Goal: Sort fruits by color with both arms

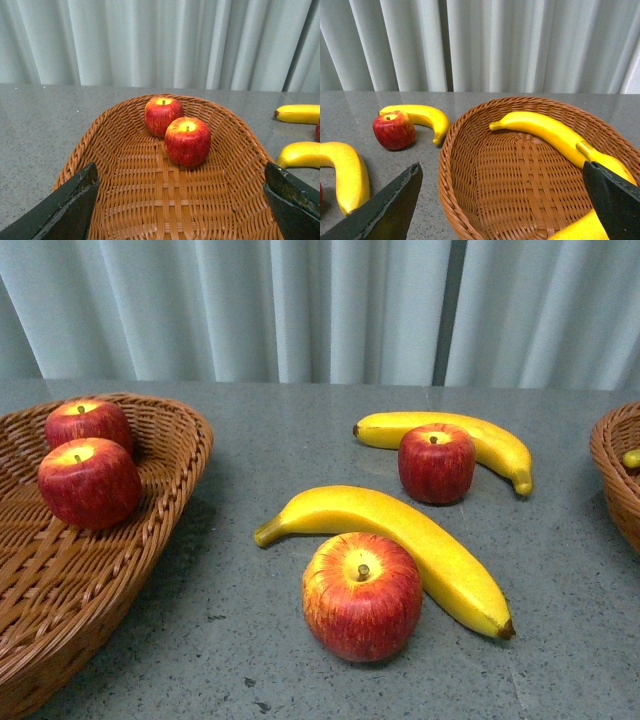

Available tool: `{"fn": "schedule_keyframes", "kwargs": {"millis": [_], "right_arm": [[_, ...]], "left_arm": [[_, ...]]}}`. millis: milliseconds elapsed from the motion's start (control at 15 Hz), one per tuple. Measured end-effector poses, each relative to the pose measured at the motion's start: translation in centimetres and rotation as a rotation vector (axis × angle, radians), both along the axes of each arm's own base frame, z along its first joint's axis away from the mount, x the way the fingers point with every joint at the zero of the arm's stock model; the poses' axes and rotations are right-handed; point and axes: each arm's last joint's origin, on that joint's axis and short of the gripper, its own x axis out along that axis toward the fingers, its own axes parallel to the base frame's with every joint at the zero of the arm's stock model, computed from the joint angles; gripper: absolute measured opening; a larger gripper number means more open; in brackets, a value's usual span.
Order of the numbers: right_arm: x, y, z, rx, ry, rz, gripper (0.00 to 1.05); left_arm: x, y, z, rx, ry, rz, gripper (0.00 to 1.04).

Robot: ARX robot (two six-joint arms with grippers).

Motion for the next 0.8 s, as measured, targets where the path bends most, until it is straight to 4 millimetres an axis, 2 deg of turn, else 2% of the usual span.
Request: {"fn": "schedule_keyframes", "kwargs": {"millis": [399,465,532,665,798], "right_arm": [[0.0,0.0,0.0,0.000,0.000,0.000,0.98],[0.0,0.0,0.0,0.000,0.000,0.000,0.98],[0.0,0.0,0.0,0.000,0.000,-0.001,0.98],[0.0,0.0,0.0,0.000,-0.001,-0.001,0.98],[0.0,0.0,0.0,0.000,0.001,0.000,0.98]], "left_arm": [[0.0,0.0,0.0,0.000,0.000,0.000,0.98],[0.0,0.0,-0.2,-0.007,0.057,0.037,0.98],[0.2,-0.3,0.0,-0.001,0.218,0.154,0.98],[1.8,0.9,1.9,0.026,0.202,0.358,0.98],[4.1,1.9,5.1,0.068,0.084,0.368,0.98]]}}
